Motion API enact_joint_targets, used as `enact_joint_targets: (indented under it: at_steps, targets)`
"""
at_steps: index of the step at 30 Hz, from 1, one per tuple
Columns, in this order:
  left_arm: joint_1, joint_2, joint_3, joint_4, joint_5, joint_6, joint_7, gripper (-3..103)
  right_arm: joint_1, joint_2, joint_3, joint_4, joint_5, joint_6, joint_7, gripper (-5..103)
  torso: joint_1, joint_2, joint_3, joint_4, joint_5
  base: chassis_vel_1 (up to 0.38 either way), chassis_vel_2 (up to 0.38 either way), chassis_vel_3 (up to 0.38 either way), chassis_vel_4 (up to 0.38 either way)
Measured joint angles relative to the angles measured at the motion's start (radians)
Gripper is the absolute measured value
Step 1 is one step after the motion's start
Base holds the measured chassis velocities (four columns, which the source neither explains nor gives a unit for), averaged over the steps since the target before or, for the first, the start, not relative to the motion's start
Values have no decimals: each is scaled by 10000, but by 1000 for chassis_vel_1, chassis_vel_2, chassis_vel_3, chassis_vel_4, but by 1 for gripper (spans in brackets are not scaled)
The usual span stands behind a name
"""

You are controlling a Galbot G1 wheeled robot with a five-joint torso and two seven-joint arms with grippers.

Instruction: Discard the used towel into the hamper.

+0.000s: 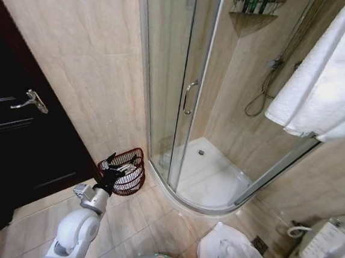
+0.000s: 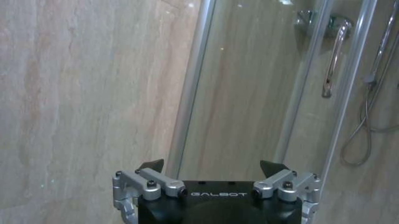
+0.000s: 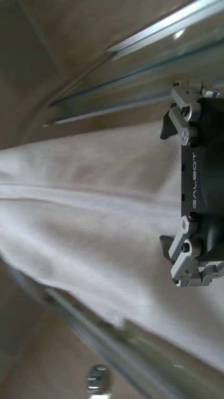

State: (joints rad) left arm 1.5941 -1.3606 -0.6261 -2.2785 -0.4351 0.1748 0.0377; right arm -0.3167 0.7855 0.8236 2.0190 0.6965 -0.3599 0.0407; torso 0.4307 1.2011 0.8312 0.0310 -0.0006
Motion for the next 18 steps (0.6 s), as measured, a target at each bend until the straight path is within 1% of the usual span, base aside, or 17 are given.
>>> enact_joint_targets:
  at_steps: [1, 2, 3, 4, 5, 6, 7, 9, 11, 13, 15, 16, 18]
  targets:
    - [0, 0, 2, 0, 0, 0, 1, 100, 653, 344, -394, -209, -292, -2, -65, 100, 0, 0, 0, 2, -5, 0, 0, 0, 0]
    - [0, 0, 2, 0, 0, 0, 1, 100, 653, 344, -394, -209, -292, -2, -65, 100, 0, 0, 0, 2, -5, 0, 0, 0, 0]
    - [0, 0, 2, 0, 0, 0, 1, 100, 1269, 720, -786, -414, -608, -1, -153, 100, 0, 0, 0, 3, -8, 0, 0, 0, 0]
    - [1, -1, 1, 0, 0, 0, 1, 100, 1826, 1198, -1171, -641, -953, 1, -238, 100, 1, 0, 1, 5, -4, 0, 0, 0, 0]
    - [0, 1, 1, 0, 0, 0, 1, 100, 2235, 1610, -1444, -795, -1216, -3, -272, 100, 3, -1, 2, 5, 9, 0, 0, 0, 0]
    - [0, 0, 2, 0, 0, 0, 1, 100, 2534, 1894, -1635, -875, -1422, -22, -280, 100, 4, -1, 2, 5, 7, 0, 0, 0, 0]
    - [0, 0, 2, 0, 0, 0, 1, 100, 2534, 1894, -1635, -875, -1422, -22, -280, 100, 4, -1, 2, 5, 7, 0, 0, 0, 0]
    - [0, 0, 1, 0, 0, 0, 0, 100, 2997, 2282, -1944, -916, -1868, -133, -288, 100, 3, -1, 1, 3, -3, 0, 0, 0, 0]
    - [1, 0, 1, 0, 0, 0, 0, 100, 3407, 2446, -2175, -835, -2152, -384, -230, 100, 2, 0, 1, 0, 5, 0, 0, 0, 0]
    - [0, 0, 1, 0, 0, 0, 0, 100, 3590, 2454, -2287, -776, -2264, -487, -171, 100, 1, 0, 1, -1, 6, 0, 0, 0, 0]
    - [0, 1, 1, 1, 0, 0, 0, 100, 4060, 2360, -2538, -758, -2823, -594, -134, 100, -1, 0, -1, -3, 6, 0, 0, 0, 0]
    - [0, 1, 1, 1, 0, 0, 0, 100, 4060, 2360, -2538, -758, -2823, -594, -134, 100, -1, 0, -1, -3, 6, 0, 0, 0, 0]
    - [0, 0, 1, 0, 0, 0, 0, 100, 4621, 2224, -2776, -843, -2972, -820, 34, 100, -1, 0, -1, -3, 8, 0, 0, 0, 0]
